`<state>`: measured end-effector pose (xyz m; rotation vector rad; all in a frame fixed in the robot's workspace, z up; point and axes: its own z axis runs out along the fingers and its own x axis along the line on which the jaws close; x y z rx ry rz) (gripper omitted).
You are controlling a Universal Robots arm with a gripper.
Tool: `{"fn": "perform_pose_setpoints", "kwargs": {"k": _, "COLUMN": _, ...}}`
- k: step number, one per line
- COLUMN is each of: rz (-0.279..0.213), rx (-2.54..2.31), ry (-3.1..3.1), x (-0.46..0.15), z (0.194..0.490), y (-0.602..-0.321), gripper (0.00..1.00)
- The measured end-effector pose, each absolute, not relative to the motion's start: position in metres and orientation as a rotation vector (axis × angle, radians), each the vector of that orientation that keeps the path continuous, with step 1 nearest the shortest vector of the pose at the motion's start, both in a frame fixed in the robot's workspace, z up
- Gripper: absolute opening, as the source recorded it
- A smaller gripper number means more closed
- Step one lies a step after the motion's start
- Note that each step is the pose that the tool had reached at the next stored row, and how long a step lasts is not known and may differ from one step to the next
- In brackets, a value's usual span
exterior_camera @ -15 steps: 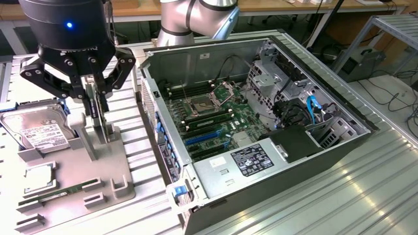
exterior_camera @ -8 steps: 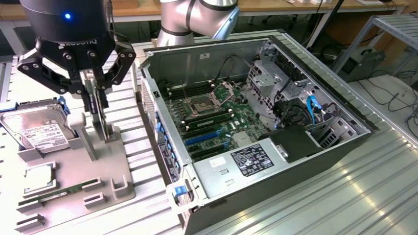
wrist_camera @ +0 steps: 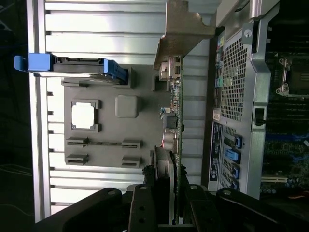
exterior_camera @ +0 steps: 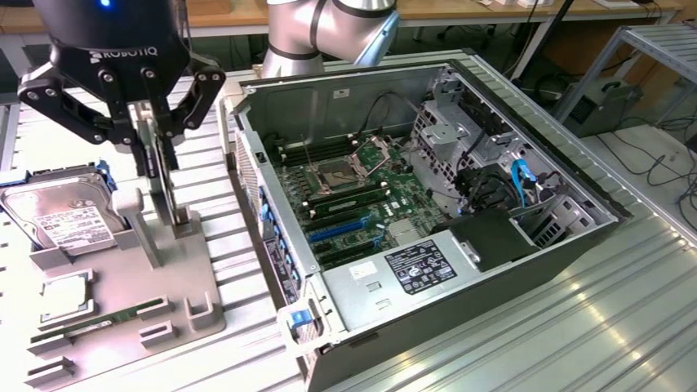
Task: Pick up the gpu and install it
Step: 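Pick up the gpu and move the gpu toward the slot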
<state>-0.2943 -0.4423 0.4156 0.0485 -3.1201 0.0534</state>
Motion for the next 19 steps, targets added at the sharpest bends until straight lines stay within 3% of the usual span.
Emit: {"fn": "perform_pose_setpoints", "kwargs": {"k": 19, "rz": 0.054, "rx": 0.049, "ry": -3.12, "x": -0.294, "z": 0.444, "y": -0.442, "gripper": 0.28}}
